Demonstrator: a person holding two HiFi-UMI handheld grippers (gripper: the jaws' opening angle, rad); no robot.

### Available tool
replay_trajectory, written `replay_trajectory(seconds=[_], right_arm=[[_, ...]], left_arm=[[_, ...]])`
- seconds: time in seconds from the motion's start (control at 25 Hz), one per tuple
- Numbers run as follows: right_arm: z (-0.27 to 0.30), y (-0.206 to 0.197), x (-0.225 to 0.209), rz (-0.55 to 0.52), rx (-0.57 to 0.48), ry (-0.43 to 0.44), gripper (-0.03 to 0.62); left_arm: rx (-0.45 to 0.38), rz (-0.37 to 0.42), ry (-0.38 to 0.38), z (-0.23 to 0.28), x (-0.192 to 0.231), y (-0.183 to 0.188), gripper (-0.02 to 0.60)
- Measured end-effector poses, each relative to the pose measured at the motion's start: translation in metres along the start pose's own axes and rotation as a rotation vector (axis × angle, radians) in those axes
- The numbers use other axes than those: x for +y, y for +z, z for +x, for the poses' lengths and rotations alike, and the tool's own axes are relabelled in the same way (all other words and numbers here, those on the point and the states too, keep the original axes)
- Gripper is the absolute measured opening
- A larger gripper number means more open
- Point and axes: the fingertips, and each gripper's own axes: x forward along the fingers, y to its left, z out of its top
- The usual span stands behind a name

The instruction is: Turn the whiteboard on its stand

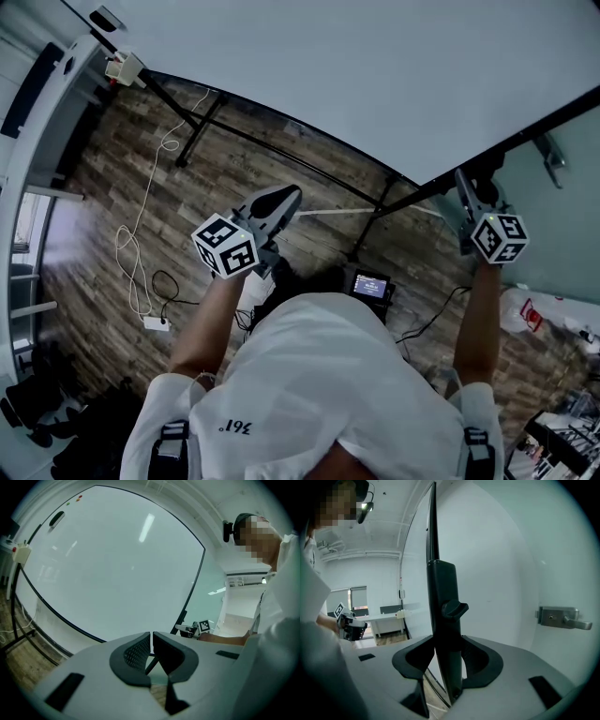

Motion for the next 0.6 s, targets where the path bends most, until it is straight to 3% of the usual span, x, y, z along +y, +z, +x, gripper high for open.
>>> replay_trajectory(seconds=[0.6], right_arm=[[0.000,-0.006,-0.003,0.012,-0.016,0.017,0.186]], left_arm=[[0.010,0.015,-0.006,0.023,-0.030,-0.017,0.008]])
